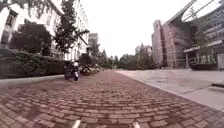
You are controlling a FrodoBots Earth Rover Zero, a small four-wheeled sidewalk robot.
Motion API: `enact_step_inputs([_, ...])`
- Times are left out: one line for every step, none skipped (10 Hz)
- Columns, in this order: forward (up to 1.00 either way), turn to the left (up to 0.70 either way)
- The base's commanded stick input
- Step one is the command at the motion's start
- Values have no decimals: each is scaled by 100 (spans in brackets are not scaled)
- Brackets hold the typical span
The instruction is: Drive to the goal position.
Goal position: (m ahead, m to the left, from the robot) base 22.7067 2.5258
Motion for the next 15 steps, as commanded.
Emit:
enact_step_inputs([70,0])
enact_step_inputs([70,0])
enact_step_inputs([70,0])
enact_step_inputs([70,-1])
enact_step_inputs([70,-1])
enact_step_inputs([70,0])
enact_step_inputs([70,0])
enact_step_inputs([70,0])
enact_step_inputs([70,-5])
enact_step_inputs([70,-8])
enact_step_inputs([70,-8])
enact_step_inputs([70,0])
enact_step_inputs([70,0])
enact_step_inputs([70,-2])
enact_step_inputs([70,-7])
